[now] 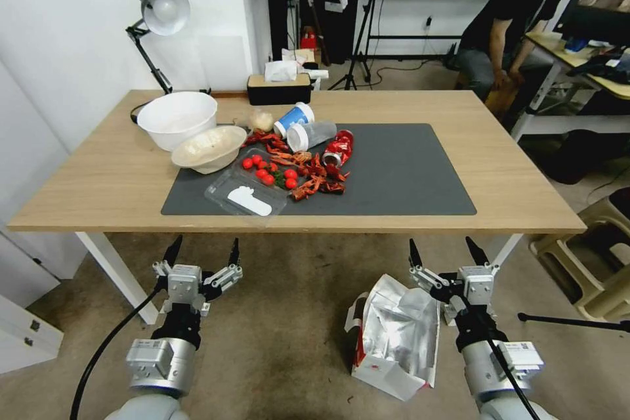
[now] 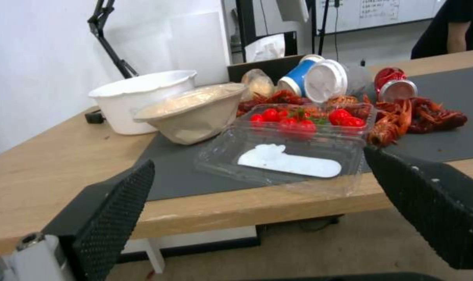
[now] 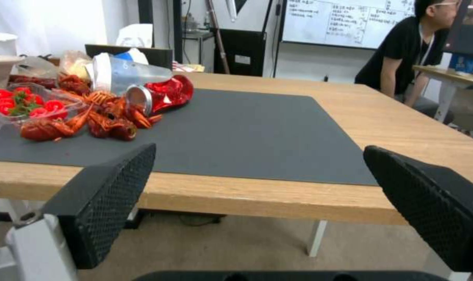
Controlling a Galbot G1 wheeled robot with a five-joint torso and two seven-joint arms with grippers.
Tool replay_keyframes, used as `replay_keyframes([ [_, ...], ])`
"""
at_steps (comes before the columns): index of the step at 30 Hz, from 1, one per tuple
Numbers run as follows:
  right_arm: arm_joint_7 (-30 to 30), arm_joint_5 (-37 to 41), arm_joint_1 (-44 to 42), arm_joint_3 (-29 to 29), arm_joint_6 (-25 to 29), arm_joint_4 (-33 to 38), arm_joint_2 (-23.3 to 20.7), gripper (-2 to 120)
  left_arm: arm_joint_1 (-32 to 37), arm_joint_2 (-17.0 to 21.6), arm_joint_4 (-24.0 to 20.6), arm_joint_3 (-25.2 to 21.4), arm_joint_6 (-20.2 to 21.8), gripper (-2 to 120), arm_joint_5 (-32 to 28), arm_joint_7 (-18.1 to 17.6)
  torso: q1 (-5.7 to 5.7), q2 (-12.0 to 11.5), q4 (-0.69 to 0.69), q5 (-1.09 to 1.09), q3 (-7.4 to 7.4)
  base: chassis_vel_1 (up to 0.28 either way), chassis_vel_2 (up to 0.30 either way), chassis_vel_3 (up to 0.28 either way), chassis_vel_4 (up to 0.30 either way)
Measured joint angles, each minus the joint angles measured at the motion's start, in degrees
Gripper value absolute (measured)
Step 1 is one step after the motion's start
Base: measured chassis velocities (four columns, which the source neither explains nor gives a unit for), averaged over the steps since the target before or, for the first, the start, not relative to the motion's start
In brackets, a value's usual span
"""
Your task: Pick up the food delivery bag from the floor and place it on the table.
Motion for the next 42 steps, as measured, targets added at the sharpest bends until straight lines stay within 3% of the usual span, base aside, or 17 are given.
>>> replay_keyframes([
  [42, 0.00, 0.00, 0.00, 0.00, 0.00, 0.00, 0.00, 100, 0.00, 0.00, 0.00, 0.00, 0.00, 100, 0.00, 0.00, 0.00, 0.00, 0.00, 0.00, 0.00, 0.000, 0.000, 0.000, 0.000],
])
